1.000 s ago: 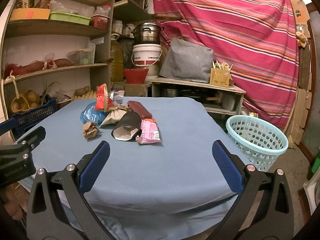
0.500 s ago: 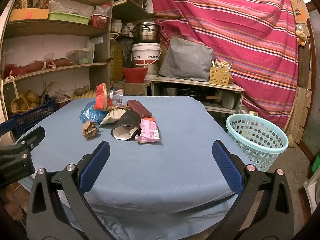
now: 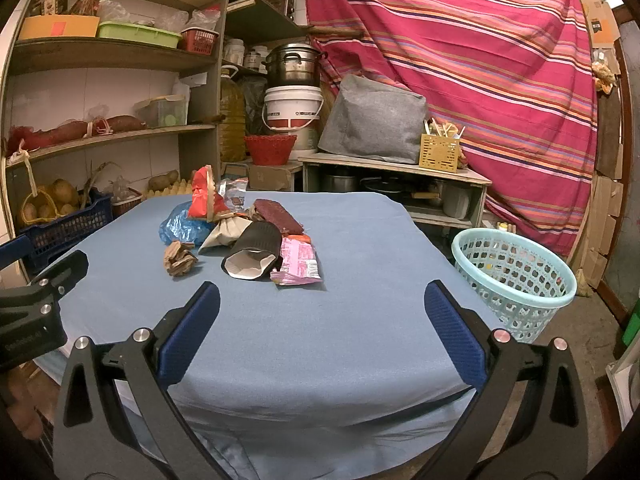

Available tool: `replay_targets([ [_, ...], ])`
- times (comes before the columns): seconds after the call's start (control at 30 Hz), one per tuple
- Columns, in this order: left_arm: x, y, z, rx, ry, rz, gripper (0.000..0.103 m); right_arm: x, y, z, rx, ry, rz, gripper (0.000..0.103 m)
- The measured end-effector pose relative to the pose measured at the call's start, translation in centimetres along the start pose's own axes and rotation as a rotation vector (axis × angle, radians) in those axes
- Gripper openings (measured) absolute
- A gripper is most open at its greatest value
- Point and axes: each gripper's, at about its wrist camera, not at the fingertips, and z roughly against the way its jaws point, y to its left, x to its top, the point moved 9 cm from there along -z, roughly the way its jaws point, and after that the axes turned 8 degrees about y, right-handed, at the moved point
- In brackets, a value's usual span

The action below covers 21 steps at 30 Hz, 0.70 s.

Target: Collect trash

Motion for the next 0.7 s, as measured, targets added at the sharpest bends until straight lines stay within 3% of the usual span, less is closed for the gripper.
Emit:
replay_targets([
  [0.7, -0.2, -0.08, -0.4, 0.001, 0.033, 0.007, 0.099, -0.21, -0.67, -0.25, -0.005, 0.009, -0.011, 0.099],
])
